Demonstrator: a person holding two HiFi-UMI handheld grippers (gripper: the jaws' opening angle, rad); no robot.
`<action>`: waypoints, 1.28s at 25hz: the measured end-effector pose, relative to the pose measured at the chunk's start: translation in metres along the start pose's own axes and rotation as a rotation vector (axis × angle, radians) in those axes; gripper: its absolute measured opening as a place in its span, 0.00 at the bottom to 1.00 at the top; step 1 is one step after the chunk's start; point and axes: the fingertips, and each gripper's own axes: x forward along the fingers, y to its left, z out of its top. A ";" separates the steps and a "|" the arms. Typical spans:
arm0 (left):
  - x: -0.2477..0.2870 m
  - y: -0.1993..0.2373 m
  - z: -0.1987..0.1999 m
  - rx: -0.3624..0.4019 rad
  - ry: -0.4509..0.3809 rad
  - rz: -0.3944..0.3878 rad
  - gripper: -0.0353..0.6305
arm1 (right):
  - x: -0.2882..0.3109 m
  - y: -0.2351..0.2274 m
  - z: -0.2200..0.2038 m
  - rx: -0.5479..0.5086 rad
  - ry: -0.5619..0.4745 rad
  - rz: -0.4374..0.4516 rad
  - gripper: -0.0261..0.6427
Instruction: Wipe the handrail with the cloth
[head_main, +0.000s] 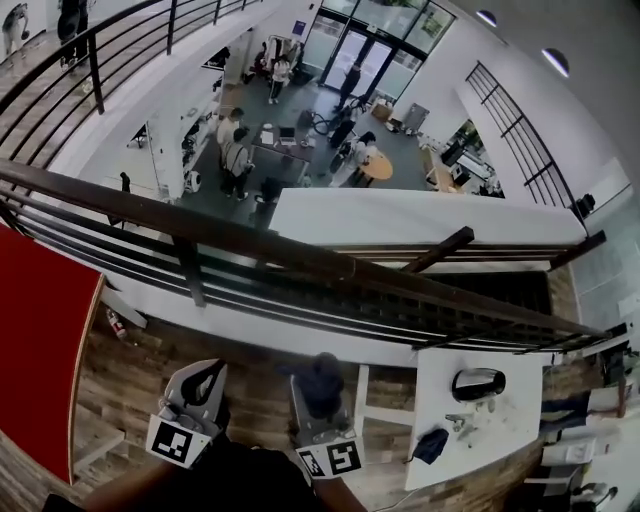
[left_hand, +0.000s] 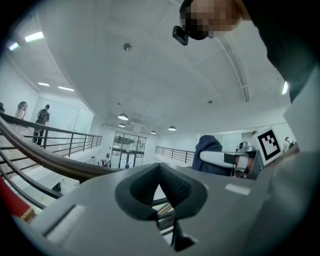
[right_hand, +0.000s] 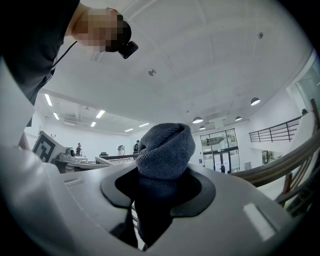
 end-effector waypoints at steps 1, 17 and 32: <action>0.003 0.008 0.004 -0.004 -0.011 -0.001 0.05 | 0.011 -0.002 0.001 -0.002 0.001 -0.003 0.28; 0.018 0.090 0.028 -0.001 -0.083 0.115 0.05 | 0.197 0.011 0.004 0.010 -0.017 0.193 0.27; 0.010 0.133 0.030 -0.005 -0.077 0.220 0.05 | 0.343 0.037 -0.069 -0.044 0.169 0.217 0.28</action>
